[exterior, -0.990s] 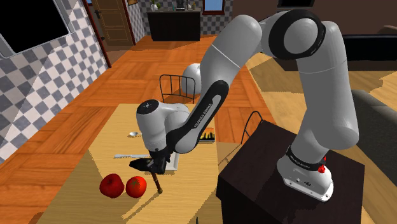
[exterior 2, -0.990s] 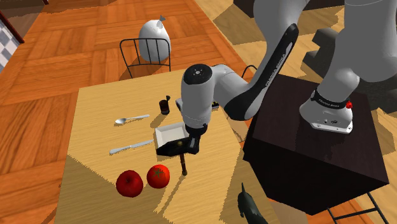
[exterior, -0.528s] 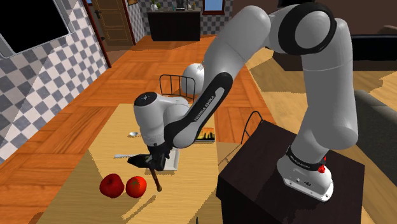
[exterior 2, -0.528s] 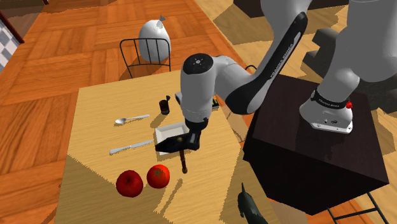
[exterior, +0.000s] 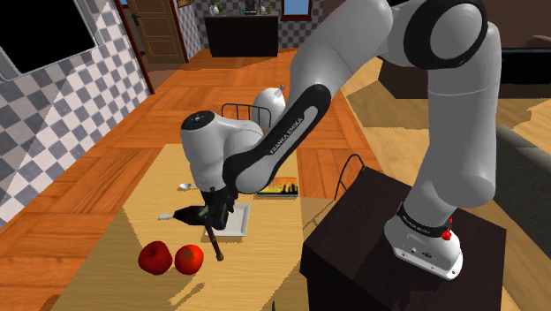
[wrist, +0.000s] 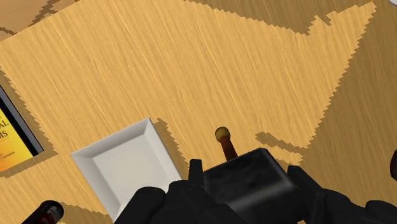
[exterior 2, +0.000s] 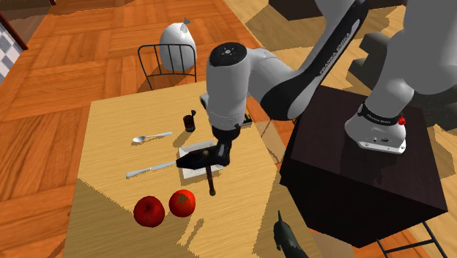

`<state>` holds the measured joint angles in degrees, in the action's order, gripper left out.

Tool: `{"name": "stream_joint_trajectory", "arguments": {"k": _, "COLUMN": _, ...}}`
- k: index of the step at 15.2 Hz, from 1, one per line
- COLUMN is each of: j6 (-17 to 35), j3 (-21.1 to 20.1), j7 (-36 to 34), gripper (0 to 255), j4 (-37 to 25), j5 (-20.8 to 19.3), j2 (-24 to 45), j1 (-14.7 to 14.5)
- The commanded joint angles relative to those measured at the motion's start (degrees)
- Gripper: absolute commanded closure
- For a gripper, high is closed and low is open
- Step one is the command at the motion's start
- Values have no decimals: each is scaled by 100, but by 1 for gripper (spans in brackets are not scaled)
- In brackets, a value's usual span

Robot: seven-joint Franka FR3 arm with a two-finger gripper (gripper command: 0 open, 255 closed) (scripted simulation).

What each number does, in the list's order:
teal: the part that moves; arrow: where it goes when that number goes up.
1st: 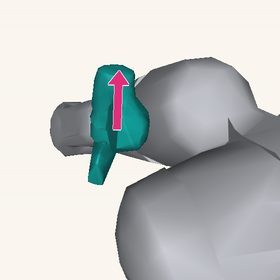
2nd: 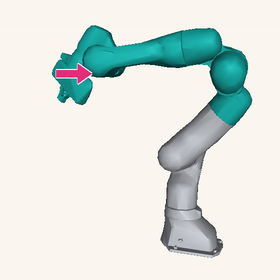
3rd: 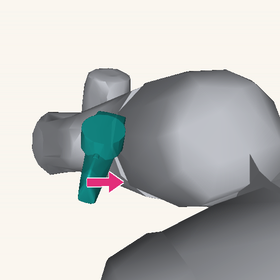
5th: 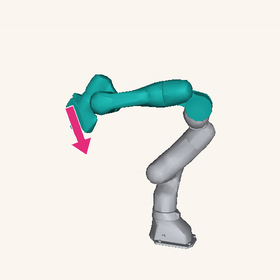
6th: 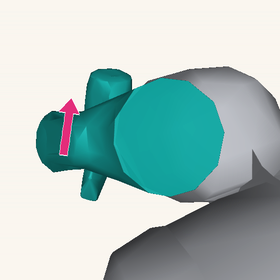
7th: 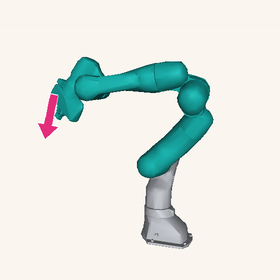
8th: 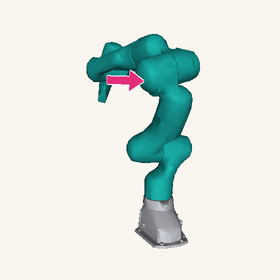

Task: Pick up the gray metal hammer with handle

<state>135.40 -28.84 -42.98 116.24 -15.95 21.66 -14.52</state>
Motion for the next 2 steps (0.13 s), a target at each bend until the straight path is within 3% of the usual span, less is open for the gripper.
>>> {"name": "stream_joint_trajectory", "arguments": {"k": 1, "j6": -83, "j3": -27, "j7": 30, "gripper": 255, "j4": -35, "j5": 48, "j2": -56, "j1": 15}}
{"name": "stream_joint_trajectory", "arguments": {"k": 2, "j6": -83, "j3": -27, "j7": 31, "gripper": 255, "j4": -35, "j5": 48, "j2": -57, "j1": 15}}
